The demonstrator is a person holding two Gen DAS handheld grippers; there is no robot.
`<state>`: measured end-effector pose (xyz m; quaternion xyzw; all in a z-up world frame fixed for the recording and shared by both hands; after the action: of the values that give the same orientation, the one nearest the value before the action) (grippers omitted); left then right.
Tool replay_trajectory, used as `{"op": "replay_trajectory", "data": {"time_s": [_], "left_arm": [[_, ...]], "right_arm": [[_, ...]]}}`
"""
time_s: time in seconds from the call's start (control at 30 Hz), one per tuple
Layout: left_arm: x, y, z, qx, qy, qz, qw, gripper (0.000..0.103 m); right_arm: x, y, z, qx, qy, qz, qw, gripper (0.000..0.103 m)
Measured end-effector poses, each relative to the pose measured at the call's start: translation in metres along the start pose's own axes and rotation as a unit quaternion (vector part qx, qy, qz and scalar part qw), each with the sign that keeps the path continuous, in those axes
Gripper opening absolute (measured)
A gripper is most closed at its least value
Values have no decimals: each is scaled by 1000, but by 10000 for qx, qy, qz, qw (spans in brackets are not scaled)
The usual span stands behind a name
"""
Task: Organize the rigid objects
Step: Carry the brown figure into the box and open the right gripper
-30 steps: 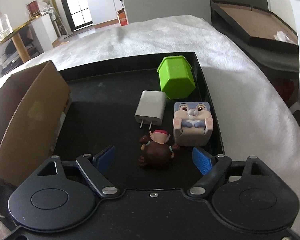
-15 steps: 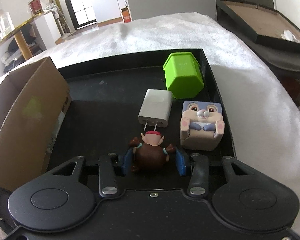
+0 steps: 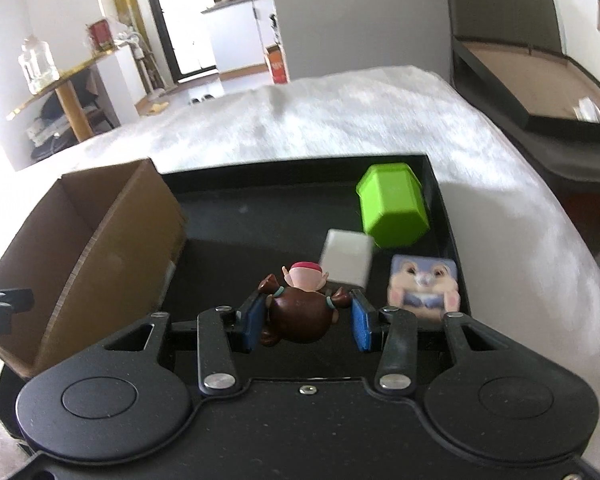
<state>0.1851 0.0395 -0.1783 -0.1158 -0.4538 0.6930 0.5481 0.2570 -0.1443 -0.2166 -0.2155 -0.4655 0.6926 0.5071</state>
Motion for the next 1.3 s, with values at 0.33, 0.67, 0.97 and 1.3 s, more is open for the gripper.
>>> {"op": "replay_trajectory", "data": {"time_s": [0.33,0.67,0.97,1.3], "left_arm": [[12,7,-4,4,68,224,9997,80],[23,12,-6,-56,45,401,9992,80],[30,11,-6,-214,237,566,9979,76],[36,18,-9,-280,503,795,9952,38]], "right_arm": [[24,-16,1,-358,-229,269,9987,43],[53,-33,5,-694,-518,395,9955,43],[88,-51,6,-981,-848,667,9893,43],[126,-52,-5,-880,-1041,950,9861,43]]}}
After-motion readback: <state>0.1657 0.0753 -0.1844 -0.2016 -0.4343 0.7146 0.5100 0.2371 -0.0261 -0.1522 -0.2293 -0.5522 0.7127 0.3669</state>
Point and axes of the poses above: each gripper's, at about its wrist camera, not at the fingertips, and z roughly against the way its jaws point, x to its left, y to its underside, the point moved 7 cm from there along -z, roughly the way its jaws point, and after that the axes turned 14 degrees about -x, right-handed, at the moved point
